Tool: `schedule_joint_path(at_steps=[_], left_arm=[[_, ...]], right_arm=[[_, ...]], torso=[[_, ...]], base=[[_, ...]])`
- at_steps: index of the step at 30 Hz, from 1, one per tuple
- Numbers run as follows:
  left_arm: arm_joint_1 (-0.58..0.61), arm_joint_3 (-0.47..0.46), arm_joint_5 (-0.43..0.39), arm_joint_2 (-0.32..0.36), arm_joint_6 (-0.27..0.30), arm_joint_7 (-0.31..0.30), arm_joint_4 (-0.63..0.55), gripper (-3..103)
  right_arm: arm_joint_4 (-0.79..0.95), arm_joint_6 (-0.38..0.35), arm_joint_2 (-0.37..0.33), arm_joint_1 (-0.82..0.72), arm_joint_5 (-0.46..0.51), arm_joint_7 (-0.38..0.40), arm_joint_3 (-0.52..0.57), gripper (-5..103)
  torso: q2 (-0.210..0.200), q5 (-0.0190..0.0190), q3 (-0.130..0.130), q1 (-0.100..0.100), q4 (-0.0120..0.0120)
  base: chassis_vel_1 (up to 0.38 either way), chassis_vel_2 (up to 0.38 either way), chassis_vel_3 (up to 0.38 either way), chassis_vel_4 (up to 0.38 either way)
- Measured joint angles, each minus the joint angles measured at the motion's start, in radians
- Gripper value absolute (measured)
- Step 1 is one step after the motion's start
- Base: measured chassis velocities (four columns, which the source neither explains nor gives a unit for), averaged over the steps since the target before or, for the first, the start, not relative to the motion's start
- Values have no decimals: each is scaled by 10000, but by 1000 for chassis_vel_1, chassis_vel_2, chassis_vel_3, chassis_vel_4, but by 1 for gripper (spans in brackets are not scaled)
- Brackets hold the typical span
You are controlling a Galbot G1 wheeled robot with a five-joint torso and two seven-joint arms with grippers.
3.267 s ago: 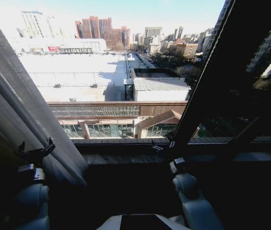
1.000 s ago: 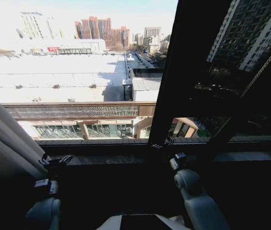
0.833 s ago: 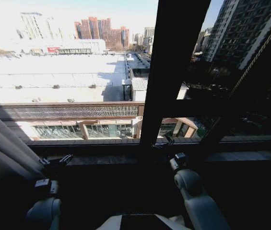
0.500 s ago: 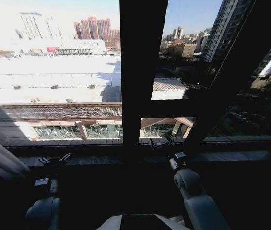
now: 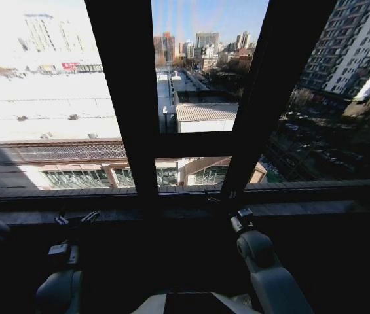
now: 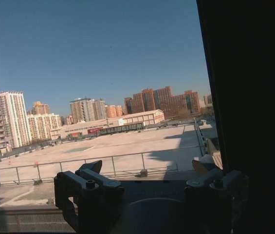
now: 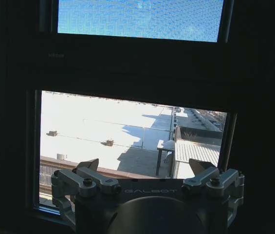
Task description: Open the curtains by pulling them apart, changing their state from closed to fully open.
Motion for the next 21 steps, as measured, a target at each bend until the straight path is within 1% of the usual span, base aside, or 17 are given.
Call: schedule_joint_path(at_steps=[6,13,17,21], left_arm=[[126,-13,0,-13,-215,-4,120,100],[263,-19,-1,-70,-407,-7,127,100],[322,-14,12,-116,-493,-7,80,100],[360,-15,22,-128,-570,-9,38,100]], right_arm=[[-64,6,37,2,-210,4,-73,100],[-54,10,52,-12,-223,16,-97,100],[-6,9,46,-51,-223,24,-76,100],[39,14,44,-112,-223,26,-34,100]], torso=[[1,4,-1,-2,-1],[3,5,-2,-6,-1],[4,6,-2,-6,-3],[4,7,-2,-6,-3]], base=[[130,-331,-143,310],[149,-370,-145,361],[72,-371,-71,364],[-8,-341,-7,369]])
